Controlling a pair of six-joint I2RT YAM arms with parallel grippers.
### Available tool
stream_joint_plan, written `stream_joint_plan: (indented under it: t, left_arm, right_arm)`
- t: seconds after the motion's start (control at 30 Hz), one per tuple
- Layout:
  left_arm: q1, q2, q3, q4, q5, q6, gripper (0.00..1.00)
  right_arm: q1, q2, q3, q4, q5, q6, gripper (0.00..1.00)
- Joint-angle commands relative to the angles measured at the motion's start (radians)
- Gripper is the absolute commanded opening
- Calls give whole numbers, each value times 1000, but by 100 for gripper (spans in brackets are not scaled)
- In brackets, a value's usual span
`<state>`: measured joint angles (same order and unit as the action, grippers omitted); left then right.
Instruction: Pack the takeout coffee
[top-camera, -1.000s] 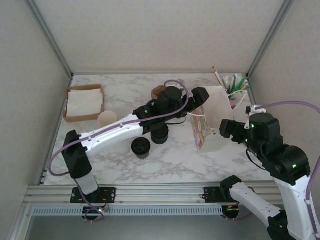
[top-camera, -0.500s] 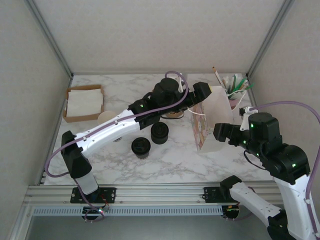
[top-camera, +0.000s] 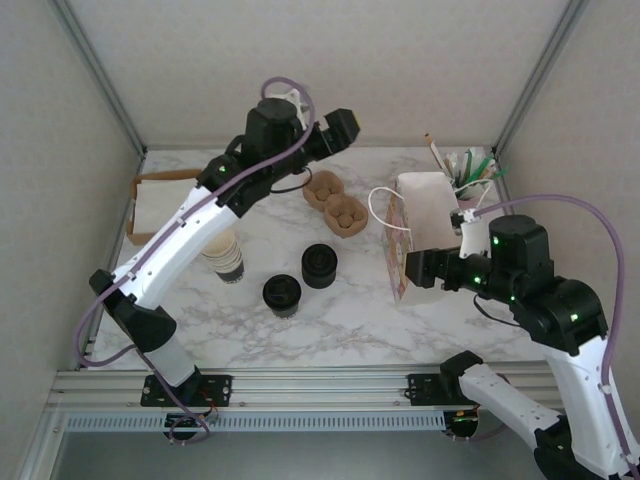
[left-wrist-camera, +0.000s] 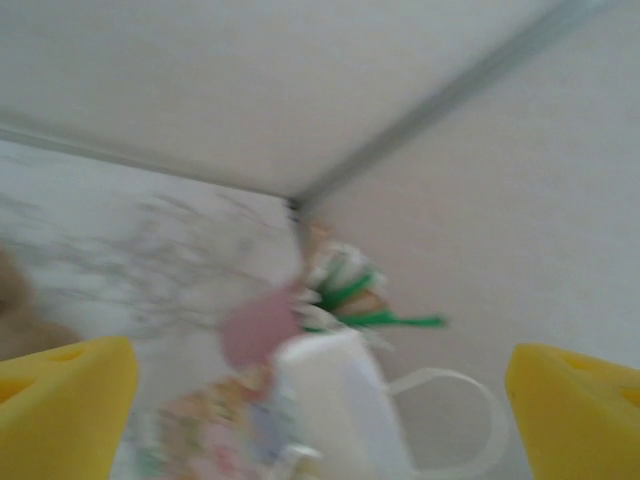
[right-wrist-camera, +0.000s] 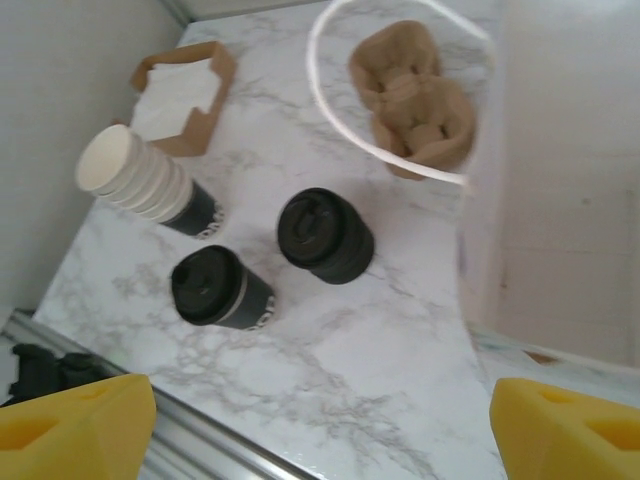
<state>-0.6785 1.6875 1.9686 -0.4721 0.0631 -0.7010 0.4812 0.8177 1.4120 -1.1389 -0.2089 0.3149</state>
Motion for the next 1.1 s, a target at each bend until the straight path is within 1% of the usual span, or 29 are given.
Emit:
stream_joint_plan:
  t: [0.0, 0.13, 0.2, 0.37, 0.47, 0.53, 0.63, 0.73, 0.8, 0.87, 0.97, 1.07]
  left_arm:
    - [23, 62, 39, -144, -87, 113, 89]
    - [60, 169, 82, -179, -81, 161, 80]
    - [79, 243, 126, -211, -60, 185, 75]
    - [101, 435, 294, -332, -40, 271, 71]
    - [125, 538, 375, -381, 41, 319, 70]
    - [142, 595, 423, -413, 66, 332, 69]
    - [166, 626, 424, -418, 86, 333, 68]
    - [176, 588, 385, -402, 89, 332, 69]
    - [179, 512, 297, -347, 83, 328, 70]
    - [188, 407, 182, -270, 82, 315, 71]
    - [217, 243, 9, -169, 64, 284, 72]
    - [257, 74, -159, -86, 38, 256, 75]
  right_arm:
    - [-1, 28, -8, 110, -132, -41, 85]
    - [7, 76, 21, 134, -151, -60, 84]
    - [14, 105, 38, 138, -141, -66, 84]
    - [39, 170, 70, 137, -113, -71, 83]
    - [56, 215, 89, 129, -77, -70, 83]
    - [73, 253, 115, 110, -42, -67, 82]
    - [134, 323, 171, 89, 24, -66, 82]
    - [208, 400, 247, 69, 106, -66, 82]
    - [256, 460, 304, 56, 154, -62, 81]
    - [309, 530, 369, 38, 202, -56, 78]
    - [359, 625, 461, 8, 278, -43, 73]
    - [370, 741, 559, -30, 311, -13, 71]
